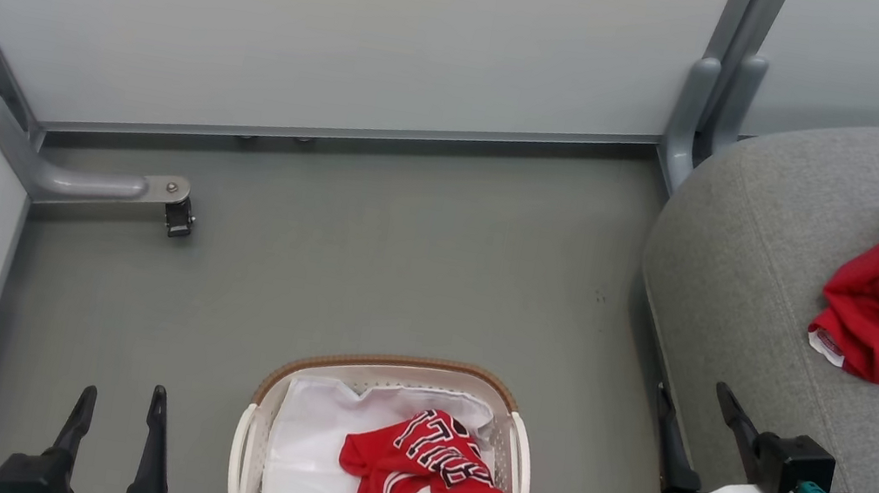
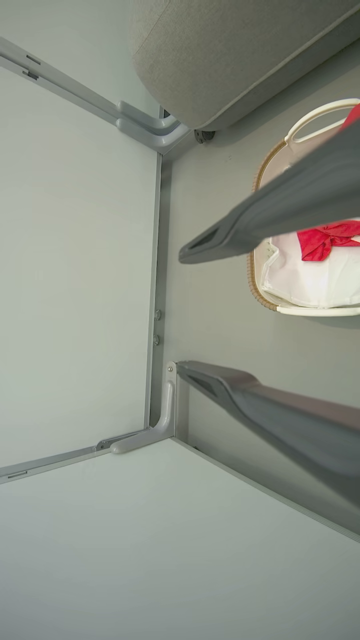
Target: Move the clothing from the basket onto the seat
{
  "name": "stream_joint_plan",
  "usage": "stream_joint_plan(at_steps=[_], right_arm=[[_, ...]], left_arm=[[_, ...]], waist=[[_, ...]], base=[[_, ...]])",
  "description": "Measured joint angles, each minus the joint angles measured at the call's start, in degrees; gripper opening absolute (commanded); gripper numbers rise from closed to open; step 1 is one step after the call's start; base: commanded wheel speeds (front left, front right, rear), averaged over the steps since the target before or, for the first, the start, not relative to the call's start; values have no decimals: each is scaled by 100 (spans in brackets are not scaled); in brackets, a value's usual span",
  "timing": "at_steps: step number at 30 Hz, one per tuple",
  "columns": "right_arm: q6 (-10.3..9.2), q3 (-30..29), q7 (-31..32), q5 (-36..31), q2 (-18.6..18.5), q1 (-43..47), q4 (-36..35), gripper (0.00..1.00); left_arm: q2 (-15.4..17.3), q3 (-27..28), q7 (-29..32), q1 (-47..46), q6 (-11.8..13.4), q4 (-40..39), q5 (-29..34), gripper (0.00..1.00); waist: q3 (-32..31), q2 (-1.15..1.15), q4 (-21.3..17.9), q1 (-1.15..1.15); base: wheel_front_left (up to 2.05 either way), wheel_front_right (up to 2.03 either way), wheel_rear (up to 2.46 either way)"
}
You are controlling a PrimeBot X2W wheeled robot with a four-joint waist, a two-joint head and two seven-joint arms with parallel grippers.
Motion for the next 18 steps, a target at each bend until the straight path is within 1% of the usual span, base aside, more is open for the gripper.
stream_joint_plan(at_steps=[8, 11, 18], right_arm=[[0, 96, 0, 55, 44, -21, -111, 100], [-1, 121, 0, 68, 53, -120, -204, 100], [0, 246, 0, 144, 73, -550, -581, 100]], left_arm=[[0, 18, -1, -11, -27, 78, 51, 100], [-1, -78, 0, -58, -41, 156, 48, 100], [-3, -412, 0, -488, -57, 412, -42, 100]], waist=[[79, 0, -122, 0], [189, 0, -149, 0], [613, 0, -254, 0]], base=[[0, 0, 0], [0, 0, 0], [0, 0, 0]])
